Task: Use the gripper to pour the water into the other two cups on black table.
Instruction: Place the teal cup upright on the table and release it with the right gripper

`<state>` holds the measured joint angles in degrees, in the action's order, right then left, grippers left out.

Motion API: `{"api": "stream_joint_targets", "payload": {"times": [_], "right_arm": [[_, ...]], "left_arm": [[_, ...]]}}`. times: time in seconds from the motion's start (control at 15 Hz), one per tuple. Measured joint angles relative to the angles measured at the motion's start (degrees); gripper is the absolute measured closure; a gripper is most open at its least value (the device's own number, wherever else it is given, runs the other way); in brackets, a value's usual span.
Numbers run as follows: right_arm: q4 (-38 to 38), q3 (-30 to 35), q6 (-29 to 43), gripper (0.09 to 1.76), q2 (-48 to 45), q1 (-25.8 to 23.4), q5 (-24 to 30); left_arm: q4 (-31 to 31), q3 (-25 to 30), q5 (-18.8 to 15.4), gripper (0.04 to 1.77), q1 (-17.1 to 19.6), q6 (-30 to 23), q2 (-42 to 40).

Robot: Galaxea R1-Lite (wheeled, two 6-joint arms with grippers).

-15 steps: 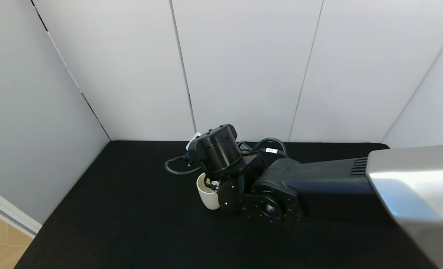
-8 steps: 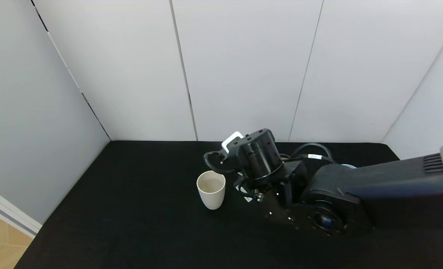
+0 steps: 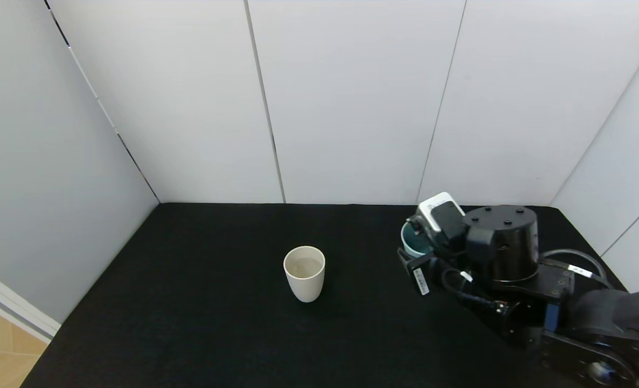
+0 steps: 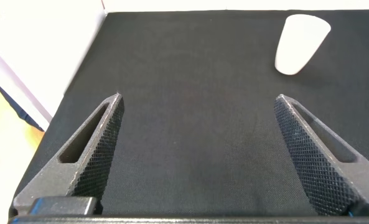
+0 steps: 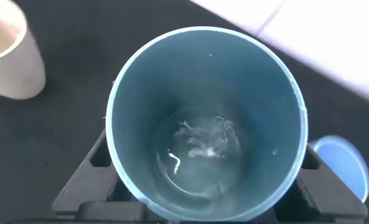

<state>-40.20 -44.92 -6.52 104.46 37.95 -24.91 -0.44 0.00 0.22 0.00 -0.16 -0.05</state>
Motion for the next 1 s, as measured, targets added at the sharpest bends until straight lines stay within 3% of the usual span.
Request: {"api": "stream_joint_targets", "payload": {"times": [0.2, 0.6, 1.0], "right_arm": [[-2.3, 5.1, 5.1, 0.63, -2.5, -4.4, 4.0], [-8.9, 10.6, 5.8, 0.63, -3.3, -13.1, 13.8], [-9.0, 12.4, 8.1, 0.63, -1.6, -14.9, 15.0]], "left_arm": [[0.0, 0.0, 0.0, 0.09, 0.0, 0.0, 0.0], [0.0, 0.0, 0.0, 0.09, 0.0, 0.0, 0.0], [0.0, 0.0, 0.0, 0.09, 0.0, 0.0, 0.0]]}}
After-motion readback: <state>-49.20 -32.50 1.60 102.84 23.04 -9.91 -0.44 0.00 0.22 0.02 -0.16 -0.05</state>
